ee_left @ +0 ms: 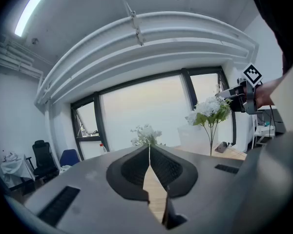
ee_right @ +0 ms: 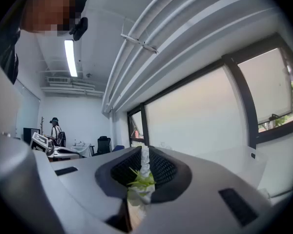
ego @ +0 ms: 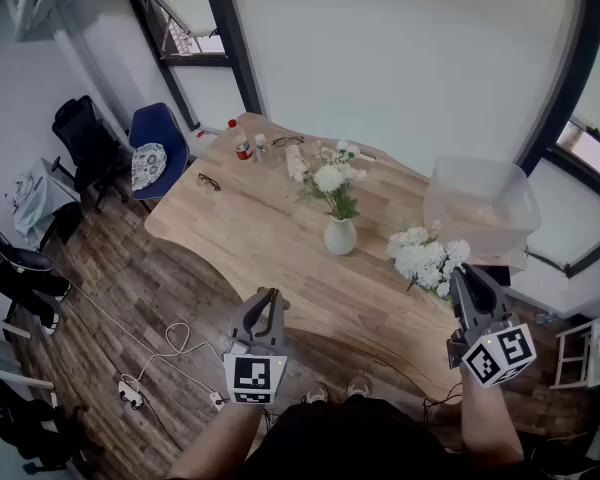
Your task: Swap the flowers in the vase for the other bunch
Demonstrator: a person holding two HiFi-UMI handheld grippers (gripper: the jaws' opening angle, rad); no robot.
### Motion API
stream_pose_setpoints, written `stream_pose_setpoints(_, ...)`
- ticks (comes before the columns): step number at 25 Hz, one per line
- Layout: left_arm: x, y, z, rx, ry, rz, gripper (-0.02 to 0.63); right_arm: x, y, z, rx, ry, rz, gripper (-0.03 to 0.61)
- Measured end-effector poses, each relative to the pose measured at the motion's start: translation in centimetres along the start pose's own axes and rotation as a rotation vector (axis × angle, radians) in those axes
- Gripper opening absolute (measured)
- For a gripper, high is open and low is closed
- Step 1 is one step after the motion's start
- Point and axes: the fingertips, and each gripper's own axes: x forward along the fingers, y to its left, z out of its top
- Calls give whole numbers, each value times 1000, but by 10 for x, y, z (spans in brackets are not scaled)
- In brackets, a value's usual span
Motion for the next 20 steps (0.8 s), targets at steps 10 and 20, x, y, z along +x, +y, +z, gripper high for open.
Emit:
stream_pose_setpoints(10, 5, -9, 4, -45, 0, 33, 9, 14, 1, 10, -51, 11, 90, 66)
stream_pose_setpoints(20, 25, -35, 4, -47, 10, 32, 9, 13, -9, -9, -6, 26, 147, 66)
